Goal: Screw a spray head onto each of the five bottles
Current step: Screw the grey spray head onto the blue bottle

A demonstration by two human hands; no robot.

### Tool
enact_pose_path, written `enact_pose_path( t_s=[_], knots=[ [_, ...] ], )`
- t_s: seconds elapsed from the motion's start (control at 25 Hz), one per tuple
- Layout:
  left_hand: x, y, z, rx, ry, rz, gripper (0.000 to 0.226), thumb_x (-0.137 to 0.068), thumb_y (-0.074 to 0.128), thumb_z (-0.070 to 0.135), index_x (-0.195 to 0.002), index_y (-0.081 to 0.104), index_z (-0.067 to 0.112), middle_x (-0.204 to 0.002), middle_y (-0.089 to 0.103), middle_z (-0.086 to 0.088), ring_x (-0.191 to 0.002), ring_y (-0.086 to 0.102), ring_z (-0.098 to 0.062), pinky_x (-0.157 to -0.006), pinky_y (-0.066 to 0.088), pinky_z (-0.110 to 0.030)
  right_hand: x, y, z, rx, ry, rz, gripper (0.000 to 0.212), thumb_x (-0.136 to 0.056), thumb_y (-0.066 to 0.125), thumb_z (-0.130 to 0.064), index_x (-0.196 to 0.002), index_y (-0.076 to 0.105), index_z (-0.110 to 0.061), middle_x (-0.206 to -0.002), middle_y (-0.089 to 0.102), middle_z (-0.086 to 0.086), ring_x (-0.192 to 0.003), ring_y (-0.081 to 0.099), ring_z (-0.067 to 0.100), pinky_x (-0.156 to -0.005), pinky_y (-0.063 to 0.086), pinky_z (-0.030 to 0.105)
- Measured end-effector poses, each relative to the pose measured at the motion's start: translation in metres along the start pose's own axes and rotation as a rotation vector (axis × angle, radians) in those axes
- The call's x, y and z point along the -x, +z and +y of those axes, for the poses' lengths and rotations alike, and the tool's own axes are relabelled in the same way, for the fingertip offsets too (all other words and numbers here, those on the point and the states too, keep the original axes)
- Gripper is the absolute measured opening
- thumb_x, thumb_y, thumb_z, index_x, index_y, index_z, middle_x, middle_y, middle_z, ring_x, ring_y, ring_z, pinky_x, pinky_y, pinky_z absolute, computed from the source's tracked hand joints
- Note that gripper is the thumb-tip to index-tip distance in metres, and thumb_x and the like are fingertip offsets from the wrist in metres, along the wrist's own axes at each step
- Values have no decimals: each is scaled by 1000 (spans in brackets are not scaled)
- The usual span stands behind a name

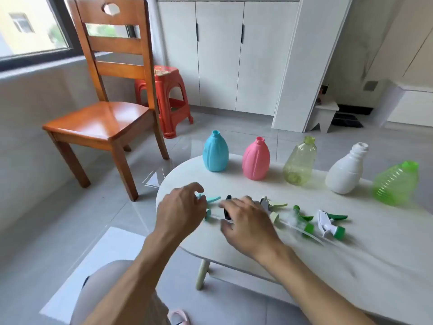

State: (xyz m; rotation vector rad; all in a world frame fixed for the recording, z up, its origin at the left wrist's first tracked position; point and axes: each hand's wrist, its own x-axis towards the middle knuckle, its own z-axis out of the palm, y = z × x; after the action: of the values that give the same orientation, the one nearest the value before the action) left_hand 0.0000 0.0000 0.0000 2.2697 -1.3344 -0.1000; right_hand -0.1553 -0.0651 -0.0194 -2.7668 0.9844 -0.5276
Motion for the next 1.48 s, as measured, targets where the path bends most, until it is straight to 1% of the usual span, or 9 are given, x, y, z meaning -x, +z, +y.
enact_pose_path(
  t_s=[0.16,0.48,0.6,0.76,0.84,0.96,1.12,1.32,1.48],
  knots=[
    [-7,-13,-12,187,-163,155,25,-86,60,34,-110,67,29,-92,74,11,-89,68,-19,-76,50,-32,-53,38,-47,143,4,-166,24,-83,60,-29,-104,61,-18,-103,69,3,-105,56,29,-89,36,45],
    [-9,-13,-4,357,-161,154,22,-86,65,35,-107,67,30,-94,73,12,-82,68,-9,-80,56,-37,-69,56,-31,263,93,-164,19,-86,60,-24,-103,57,-16,-99,70,7,-102,58,32,-85,35,44],
    [-10,-18,-1,466,-175,254,16,-86,68,26,-102,71,26,-89,73,11,-76,68,-4,-71,56,-33,-70,45,-22,-27,179,-25,16,-86,62,-27,-100,59,-19,-96,74,3,-101,58,28,-85,39,41],
    [-40,-26,-7,697,-261,352,20,-84,68,18,-103,70,24,-88,72,11,-79,68,-1,-62,51,-25,-72,-11,5,-1200,483,309,22,-82,79,-18,-99,65,-17,-92,76,0,-79,70,11,-68,54,23],
    [-71,-14,-1,631,-250,303,30,-82,68,18,-112,66,22,-94,71,7,-89,69,-12,-74,57,-35,-66,-35,29,-1429,610,430,14,-85,76,-19,-96,68,-23,-96,73,-1,-79,65,10,-61,48,19],
    [-125,19,18,439,-153,194,58,-79,74,20,-132,52,19,-121,64,-6,-110,60,-23,-97,51,-45,-51,-51,59,-1664,685,390,7,-90,68,-21,-93,68,-28,-94,74,-2,-77,66,14,-66,39,30],
    [-184,64,32,433,-174,52,108,-68,88,36,-154,25,21,-151,40,-8,-138,37,-29,-112,36,-48,-20,-56,89,-1808,689,288,30,-77,69,-18,-106,69,-27,-96,74,-2,-76,67,9,-68,38,31],
    [-205,106,16,839,-323,-12,73,-62,93,34,-122,52,25,-109,64,2,-97,63,-15,-67,46,-24,29,-62,122,-1757,670,213,48,-69,74,-17,-117,71,-21,-112,74,3,-79,66,10,-69,41,32],
    [-191,109,10,854,-240,72,69,-59,91,26,-116,52,28,-98,62,8,-92,62,-15,-64,47,-26,47,-68,135,-1754,700,286,46,-65,74,-17,-110,75,-24,-117,74,0,-77,62,15,-64,47,29]
  ],
)
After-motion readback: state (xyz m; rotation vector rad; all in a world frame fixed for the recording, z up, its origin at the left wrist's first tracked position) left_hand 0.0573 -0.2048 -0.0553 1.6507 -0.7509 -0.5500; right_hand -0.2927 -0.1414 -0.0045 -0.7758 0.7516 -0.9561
